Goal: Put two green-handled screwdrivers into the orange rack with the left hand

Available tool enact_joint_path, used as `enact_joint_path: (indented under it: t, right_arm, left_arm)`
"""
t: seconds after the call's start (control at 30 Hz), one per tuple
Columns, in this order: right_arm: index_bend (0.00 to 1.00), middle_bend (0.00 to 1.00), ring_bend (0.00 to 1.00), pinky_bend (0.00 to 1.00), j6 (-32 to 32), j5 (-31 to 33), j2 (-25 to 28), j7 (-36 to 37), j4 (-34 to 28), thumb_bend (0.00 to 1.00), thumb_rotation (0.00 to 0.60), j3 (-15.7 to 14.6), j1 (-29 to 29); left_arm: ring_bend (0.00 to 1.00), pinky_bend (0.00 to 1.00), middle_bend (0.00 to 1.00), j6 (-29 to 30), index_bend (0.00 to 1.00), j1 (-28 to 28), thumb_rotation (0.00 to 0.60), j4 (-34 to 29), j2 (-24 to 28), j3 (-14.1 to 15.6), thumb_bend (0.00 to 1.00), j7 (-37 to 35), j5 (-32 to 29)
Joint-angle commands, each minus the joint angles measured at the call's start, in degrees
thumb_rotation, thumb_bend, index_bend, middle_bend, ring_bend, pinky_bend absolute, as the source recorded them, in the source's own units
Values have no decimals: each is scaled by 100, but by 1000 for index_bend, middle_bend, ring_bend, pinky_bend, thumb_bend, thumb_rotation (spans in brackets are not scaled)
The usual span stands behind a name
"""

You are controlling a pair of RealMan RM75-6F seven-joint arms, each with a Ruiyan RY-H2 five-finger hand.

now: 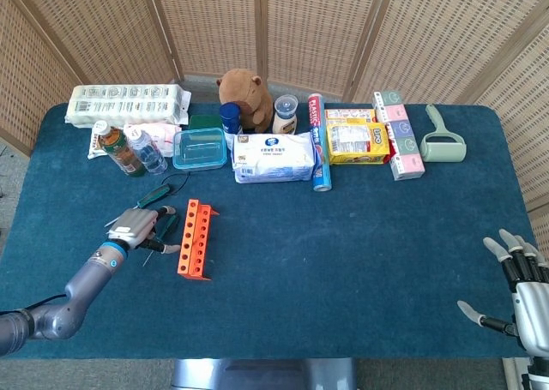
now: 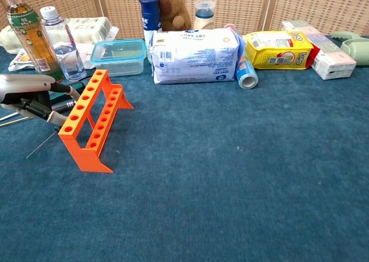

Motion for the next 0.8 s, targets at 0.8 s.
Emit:
enact_joint_path:
  t: [0.8]
  right_arm:
    - [137,54,0,0,53,-59,0,16,-36,0,500,-26,-33]
  left_arm:
    - [896,953,943,22,161,444,163,-560,788,100,113,-1221,1340]
